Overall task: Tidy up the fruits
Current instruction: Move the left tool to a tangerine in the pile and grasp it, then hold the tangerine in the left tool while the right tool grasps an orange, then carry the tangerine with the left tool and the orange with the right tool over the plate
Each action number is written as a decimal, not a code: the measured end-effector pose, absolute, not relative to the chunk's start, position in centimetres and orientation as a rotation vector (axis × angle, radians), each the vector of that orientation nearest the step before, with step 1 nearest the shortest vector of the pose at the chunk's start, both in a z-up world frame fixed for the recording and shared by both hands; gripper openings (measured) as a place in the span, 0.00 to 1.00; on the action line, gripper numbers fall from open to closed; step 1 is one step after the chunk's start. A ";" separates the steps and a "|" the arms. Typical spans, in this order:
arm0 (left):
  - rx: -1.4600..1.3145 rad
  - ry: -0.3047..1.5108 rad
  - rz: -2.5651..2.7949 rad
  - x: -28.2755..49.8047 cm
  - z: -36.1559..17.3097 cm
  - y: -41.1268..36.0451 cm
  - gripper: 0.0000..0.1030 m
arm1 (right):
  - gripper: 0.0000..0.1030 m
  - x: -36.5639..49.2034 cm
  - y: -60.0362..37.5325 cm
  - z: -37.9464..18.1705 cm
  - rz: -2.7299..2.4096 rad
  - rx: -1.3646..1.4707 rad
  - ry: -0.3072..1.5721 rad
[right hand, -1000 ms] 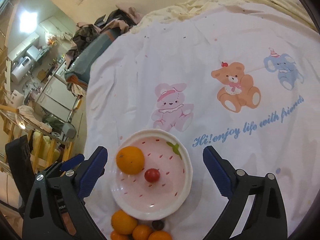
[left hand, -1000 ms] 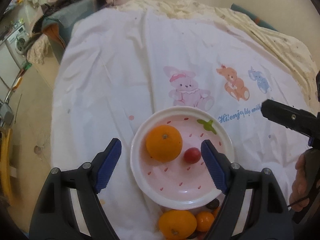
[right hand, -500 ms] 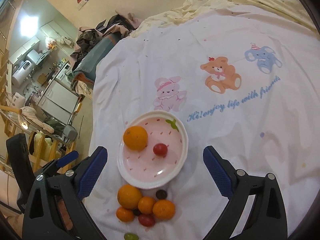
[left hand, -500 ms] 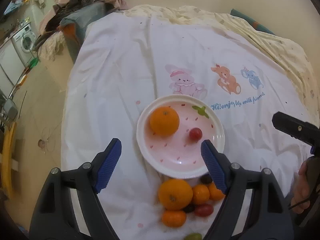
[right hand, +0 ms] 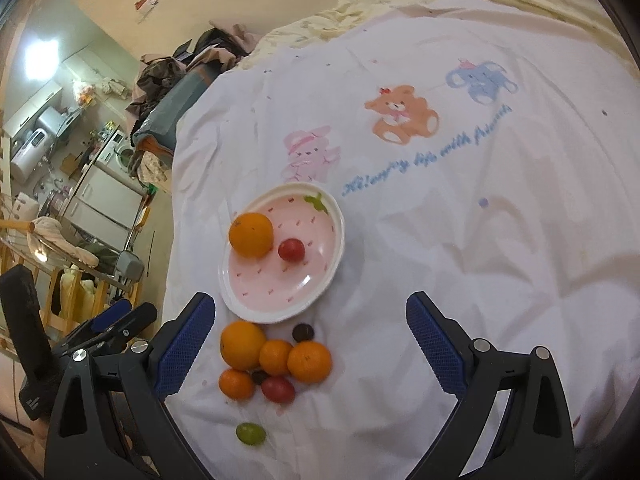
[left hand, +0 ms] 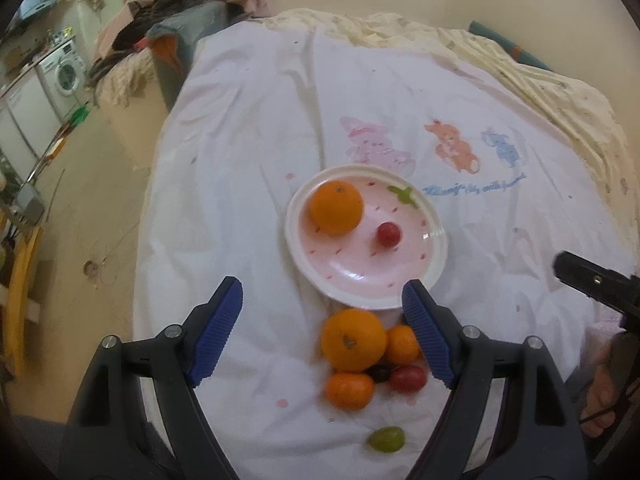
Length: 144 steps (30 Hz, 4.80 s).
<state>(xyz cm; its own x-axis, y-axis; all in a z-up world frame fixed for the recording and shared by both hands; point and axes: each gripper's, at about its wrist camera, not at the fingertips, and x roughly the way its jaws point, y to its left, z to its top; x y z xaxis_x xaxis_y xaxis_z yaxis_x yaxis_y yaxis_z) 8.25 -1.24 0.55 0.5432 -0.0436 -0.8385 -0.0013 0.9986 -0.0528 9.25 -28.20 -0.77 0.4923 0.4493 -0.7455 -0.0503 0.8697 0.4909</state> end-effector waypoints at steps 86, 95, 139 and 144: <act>-0.224 1.202 -0.040 8.6 -3.4 1.6 0.36 | 0.53 10.8 -17.6 -10.8 0.452 -0.066 1.382; -0.207 1.199 0.000 8.6 -4.1 2.5 0.36 | 0.45 10.2 -17.4 -10.1 0.484 -0.102 1.355; -0.088 1.029 0.004 11.6 3.8 1.8 0.36 | 0.45 11.6 -26.3 4.6 0.504 0.350 0.892; -0.058 1.018 -0.015 14.1 4.1 0.8 0.36 | 0.45 14.2 -26.2 5.3 0.484 0.314 0.889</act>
<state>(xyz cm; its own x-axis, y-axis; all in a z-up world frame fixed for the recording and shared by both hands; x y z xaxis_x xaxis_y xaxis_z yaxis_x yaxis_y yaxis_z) 14.06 0.81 4.14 0.5250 -0.0397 -0.8501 -0.0141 0.9984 -0.0553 14.17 -26.20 5.32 0.5338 0.5256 -0.6624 -0.2712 0.8484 0.4546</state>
